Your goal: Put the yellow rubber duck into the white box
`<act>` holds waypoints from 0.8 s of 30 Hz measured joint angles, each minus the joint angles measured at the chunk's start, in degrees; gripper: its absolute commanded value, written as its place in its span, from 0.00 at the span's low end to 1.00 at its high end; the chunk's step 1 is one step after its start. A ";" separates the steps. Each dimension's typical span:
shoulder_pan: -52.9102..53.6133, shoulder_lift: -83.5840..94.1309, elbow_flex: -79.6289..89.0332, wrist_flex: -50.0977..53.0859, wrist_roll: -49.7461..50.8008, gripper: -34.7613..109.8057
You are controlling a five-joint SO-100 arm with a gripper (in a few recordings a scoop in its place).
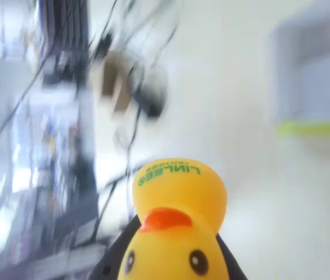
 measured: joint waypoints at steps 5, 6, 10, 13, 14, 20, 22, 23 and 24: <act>11.69 -8.61 3.78 -4.48 -1.85 0.24; 12.92 -11.07 3.78 -5.10 -2.20 0.24; 16.08 -23.12 0.79 -5.80 -2.90 0.24; 16.96 -31.99 -4.48 -5.89 -2.90 0.24; 16.96 -35.07 -6.77 -6.15 -2.90 0.24; 15.12 -45.00 -13.01 -9.40 -3.96 0.24; 13.89 -45.79 -13.27 -10.55 -5.19 0.24; 13.18 -45.88 -13.27 -10.90 -5.80 0.24; 12.48 -45.88 -13.27 -11.34 -6.33 0.24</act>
